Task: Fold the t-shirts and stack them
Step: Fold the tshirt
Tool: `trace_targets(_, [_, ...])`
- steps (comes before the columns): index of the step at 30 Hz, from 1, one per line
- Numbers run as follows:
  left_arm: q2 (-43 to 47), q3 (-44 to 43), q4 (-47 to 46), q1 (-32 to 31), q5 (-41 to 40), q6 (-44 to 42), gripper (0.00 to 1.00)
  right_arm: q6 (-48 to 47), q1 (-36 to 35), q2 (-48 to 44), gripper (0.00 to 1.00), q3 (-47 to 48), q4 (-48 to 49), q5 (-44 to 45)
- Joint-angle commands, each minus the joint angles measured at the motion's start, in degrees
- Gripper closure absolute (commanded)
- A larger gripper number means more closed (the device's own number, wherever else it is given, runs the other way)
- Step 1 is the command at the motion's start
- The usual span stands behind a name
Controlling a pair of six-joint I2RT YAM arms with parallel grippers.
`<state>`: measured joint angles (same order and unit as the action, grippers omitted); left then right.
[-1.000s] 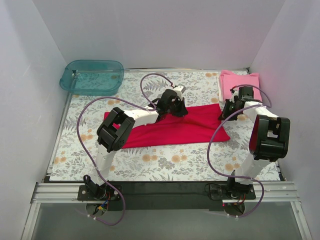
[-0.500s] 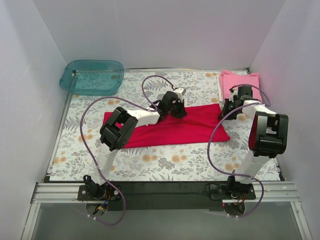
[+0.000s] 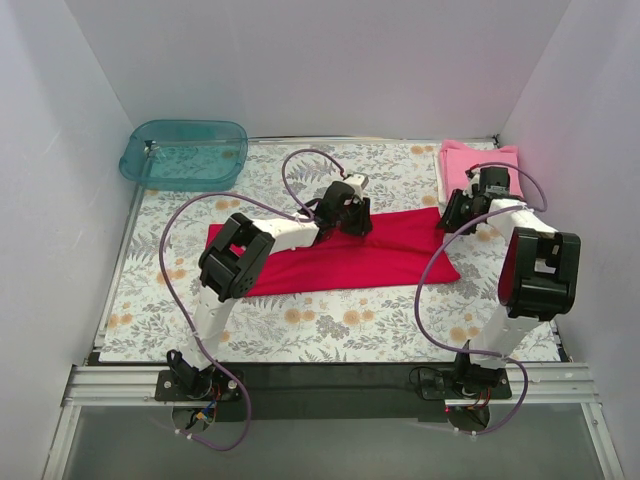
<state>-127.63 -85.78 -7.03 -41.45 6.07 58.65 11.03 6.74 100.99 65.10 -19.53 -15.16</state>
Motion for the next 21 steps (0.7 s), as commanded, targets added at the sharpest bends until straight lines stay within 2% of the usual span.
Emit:
trace_targets(1, [7.1, -1.1, 2.4, 0.2, -1.7, -0.1, 0.64, 2.6, -0.1, -5.3, 0.67, -0.5, 1.7, -1.6])
trace_targets(6, [9.8, -0.8, 4.4, -0.4, 0.4, 1.4, 0.65, 5.1, -0.2, -6.9, 0.71, -3.5, 3.1, -6.5])
trace_targets(11, [9.4, -1.6, 4.9, -1.4, 3.4, 1.8, 0.77, 6.0, -0.1, -6.3, 0.75, -6.6, 4.7, -8.9])
trace_targets(17, [5.7, -1.3, 4.7, -2.1, 6.5, 1.5, 0.86, 5.8, -0.1, -4.0, 0.76, -8.4, 5.9, -7.9])
trace_targets(21, [4.6, 1.4, 4.9, -2.1, 4.6, 0.8, 0.91, 5.1, 0.0, -3.0, 0.77, -10.2, 5.9, -4.9])
